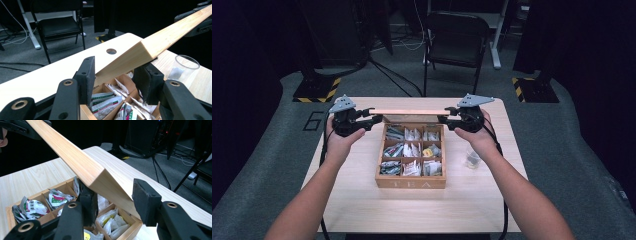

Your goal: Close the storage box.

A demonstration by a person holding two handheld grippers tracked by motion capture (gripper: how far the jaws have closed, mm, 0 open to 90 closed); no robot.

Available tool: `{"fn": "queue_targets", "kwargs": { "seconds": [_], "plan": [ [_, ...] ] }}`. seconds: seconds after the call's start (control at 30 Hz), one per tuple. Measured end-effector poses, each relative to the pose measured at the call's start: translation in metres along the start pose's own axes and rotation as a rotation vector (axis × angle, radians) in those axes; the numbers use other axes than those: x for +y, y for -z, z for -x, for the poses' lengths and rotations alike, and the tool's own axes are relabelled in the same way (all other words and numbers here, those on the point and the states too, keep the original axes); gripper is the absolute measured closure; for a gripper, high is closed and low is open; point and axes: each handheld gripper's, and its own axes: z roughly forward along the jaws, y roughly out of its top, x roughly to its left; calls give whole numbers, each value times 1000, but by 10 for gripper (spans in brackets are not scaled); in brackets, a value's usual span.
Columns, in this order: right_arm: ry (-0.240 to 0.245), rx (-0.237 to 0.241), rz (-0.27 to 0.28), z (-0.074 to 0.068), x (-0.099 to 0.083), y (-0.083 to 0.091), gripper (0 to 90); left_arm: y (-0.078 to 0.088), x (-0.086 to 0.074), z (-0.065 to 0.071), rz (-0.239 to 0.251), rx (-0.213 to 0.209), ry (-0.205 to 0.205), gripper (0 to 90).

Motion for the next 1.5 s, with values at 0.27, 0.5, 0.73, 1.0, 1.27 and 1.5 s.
{"fn": "queue_targets", "kwargs": {
  "seconds": [0.27, 0.5, 0.73, 1.0, 1.27, 1.5],
  "plan": [
    [-10, 2, 15, -6, -2, 10, 522, 3, -2, 4, -6, -2, 2, 520],
    [-2, 12, 20, -14, -4, 20, 505, 6, -7, 8, -9, -6, -4, 512],
    [-15, 31, 20, -21, -12, 27, 491, 9, -13, 13, -23, -7, -18, 510],
    [6, 22, 43, -32, -19, 34, 491, 13, -23, 18, -23, -9, -14, 505],
    [7, 23, 44, -43, -31, 39, 492, 19, -36, 24, -35, -16, -13, 503],
    [20, 13, 45, -53, -46, 41, 491, 23, -50, 31, -48, -20, -28, 502]
  ]
}}
